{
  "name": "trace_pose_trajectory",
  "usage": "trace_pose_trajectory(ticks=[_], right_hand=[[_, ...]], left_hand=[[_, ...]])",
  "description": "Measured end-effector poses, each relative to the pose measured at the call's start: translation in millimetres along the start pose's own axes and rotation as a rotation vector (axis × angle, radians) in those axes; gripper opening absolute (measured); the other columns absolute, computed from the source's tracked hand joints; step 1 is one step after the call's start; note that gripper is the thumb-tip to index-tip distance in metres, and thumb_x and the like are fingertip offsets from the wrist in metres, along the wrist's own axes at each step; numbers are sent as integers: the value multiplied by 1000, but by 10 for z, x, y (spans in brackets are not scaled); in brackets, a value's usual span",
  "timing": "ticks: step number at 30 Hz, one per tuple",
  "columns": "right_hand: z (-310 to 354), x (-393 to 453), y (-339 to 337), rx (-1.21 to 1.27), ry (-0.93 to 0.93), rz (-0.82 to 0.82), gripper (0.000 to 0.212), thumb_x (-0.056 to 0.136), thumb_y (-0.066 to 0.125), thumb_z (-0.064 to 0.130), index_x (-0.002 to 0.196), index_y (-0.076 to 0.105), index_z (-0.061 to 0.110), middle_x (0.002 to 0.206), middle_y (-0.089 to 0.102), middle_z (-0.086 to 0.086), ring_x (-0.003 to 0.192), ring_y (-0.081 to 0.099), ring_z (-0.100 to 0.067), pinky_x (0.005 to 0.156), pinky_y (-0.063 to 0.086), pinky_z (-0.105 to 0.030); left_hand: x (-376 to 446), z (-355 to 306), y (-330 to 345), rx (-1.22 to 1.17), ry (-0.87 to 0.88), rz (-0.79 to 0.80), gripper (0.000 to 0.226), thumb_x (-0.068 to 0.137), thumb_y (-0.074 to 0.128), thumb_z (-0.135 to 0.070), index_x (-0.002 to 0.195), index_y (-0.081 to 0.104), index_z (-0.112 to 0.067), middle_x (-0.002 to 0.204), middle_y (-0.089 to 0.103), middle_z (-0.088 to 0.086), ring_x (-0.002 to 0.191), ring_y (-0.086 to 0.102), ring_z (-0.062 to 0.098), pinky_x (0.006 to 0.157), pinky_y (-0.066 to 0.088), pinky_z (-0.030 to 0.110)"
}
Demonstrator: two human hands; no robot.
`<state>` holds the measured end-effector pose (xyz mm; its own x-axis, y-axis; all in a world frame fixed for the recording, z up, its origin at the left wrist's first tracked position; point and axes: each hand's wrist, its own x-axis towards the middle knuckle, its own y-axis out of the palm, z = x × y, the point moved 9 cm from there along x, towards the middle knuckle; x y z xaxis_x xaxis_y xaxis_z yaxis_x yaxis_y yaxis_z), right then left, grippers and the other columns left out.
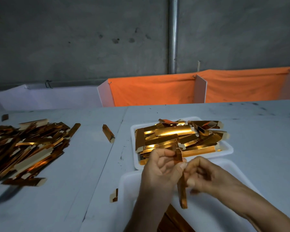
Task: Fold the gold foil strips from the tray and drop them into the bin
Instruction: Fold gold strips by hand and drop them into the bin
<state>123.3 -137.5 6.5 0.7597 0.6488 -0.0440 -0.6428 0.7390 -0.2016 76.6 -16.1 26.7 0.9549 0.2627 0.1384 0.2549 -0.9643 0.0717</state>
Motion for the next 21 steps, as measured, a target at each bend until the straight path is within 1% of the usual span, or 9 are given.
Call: trace_pose_trajectory(ticks=[2, 3, 6, 9, 12, 14, 16, 18, 21], right_hand=[[90, -18, -127, 74, -69, -111, 28, 79, 70, 55, 94, 68, 32, 96, 69, -1, 87, 66, -16, 67, 53, -24], [120, -25, -187, 82, -95, -161, 28, 82, 63, 55, 97, 69, 33, 97, 68, 0, 85, 65, -16, 64, 52, -23], [146, -47, -307, 95, -130, -249, 34, 77, 55, 51, 104, 69, 34, 95, 66, -5, 76, 58, -19, 57, 46, -22], [165, -46, -263, 170, -151, -182, 30, 75, 62, 39, 99, 72, 23, 81, 59, -15, 67, 53, -19, 52, 42, -21], [165, -38, -205, 227, -140, -107, 23, 73, 66, 31, 85, 71, 12, 66, 53, -11, 54, 48, -13, 49, 42, -21], [151, -37, -221, 221, -115, -121, 20, 73, 66, 29, 81, 70, 11, 67, 52, -14, 52, 47, -14, 50, 43, -22], [117, -36, -235, 239, -78, -139, 15, 75, 66, 23, 83, 70, 11, 66, 52, -15, 52, 48, -15, 50, 44, -22], [66, -29, -225, 284, -44, -135, 14, 80, 63, 12, 93, 68, 8, 62, 52, -14, 50, 50, -15, 49, 46, -23], [25, -25, -218, 308, -23, -109, 22, 79, 60, 8, 100, 66, 6, 60, 52, -13, 50, 52, -17, 50, 47, -24]], left_hand=[[-14, 21, 60, -11, -65, 84, 26, 86, 65, -7, 107, 54, -18, 104, 71, -4, 100, 66, 11, 79, 53, 23], [-25, 43, 87, -2, -103, 120, 24, 88, 62, -10, 108, 54, -20, 103, 72, -5, 98, 67, 10, 79, 53, 23], [-65, 69, 152, 72, -169, 209, 18, 94, 53, -17, 109, 55, -25, 99, 73, -8, 93, 68, 6, 76, 53, 18], [-113, 74, 276, 77, -180, 325, 15, 96, 51, -19, 110, 56, -20, 98, 73, -3, 94, 69, 12, 85, 54, 29], [-106, 63, 325, 128, -131, 382, 19, 95, 50, -24, 113, 55, -19, 101, 71, 1, 95, 69, 16, 84, 55, 32], [-85, 47, 319, 251, -44, 363, 20, 97, 47, -27, 114, 57, -24, 104, 69, -2, 95, 67, 9, 84, 54, 23], [-69, -63, 285, 564, 159, 261, 25, 97, 47, -34, 119, 58, -31, 108, 62, -14, 98, 58, -3, 81, 44, 7], [-114, -149, 337, 822, 348, 219, 41, 91, 52, -48, 128, 54, -32, 113, 54, -16, 98, 48, -4, 81, 41, 9], [-156, -166, 422, 977, 481, 215, 61, 85, 53, -58, 138, 46, -27, 118, 49, -10, 101, 42, -1, 85, 43, 19]])
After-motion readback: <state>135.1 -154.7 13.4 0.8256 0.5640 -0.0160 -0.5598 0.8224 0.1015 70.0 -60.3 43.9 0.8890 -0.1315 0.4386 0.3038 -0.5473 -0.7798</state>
